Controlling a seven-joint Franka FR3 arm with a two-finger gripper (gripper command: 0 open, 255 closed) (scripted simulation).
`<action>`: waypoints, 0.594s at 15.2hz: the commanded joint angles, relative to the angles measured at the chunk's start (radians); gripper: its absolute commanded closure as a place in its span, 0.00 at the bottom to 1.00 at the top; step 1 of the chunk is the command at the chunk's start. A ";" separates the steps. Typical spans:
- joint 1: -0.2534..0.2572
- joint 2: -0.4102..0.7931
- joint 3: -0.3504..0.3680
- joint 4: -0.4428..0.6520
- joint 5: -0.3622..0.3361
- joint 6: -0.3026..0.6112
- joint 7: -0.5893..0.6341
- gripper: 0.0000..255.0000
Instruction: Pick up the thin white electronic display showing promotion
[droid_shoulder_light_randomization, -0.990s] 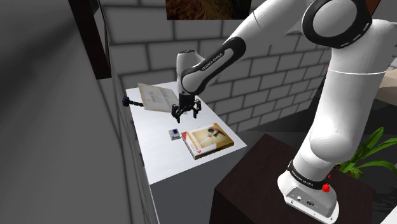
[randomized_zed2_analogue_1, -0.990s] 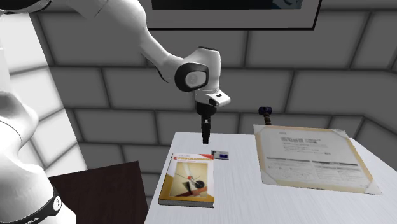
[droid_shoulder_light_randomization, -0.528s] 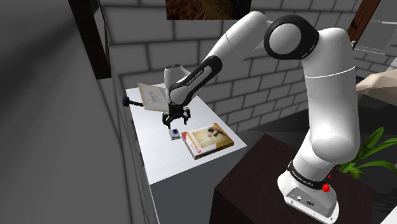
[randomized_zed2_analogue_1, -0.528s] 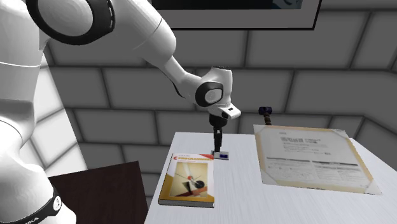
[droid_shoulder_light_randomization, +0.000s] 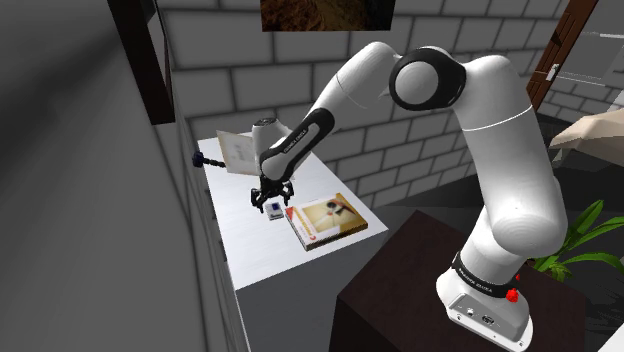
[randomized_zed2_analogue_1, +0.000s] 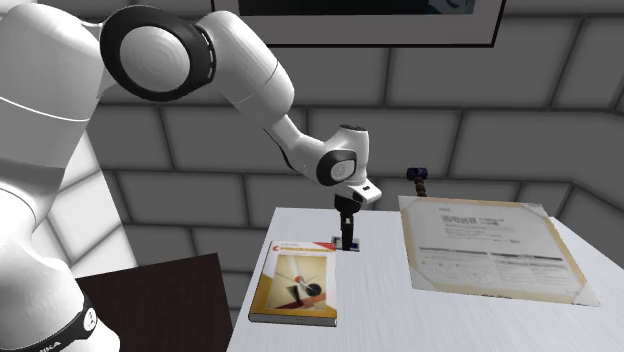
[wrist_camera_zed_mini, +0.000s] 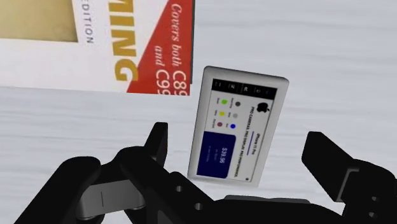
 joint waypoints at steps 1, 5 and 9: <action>0.001 0.023 -0.003 0.008 -0.003 0.015 0.001 0.00; 0.002 0.029 -0.004 0.011 -0.004 0.019 0.001 1.00; -0.001 0.030 -0.005 0.008 -0.004 0.023 -0.001 1.00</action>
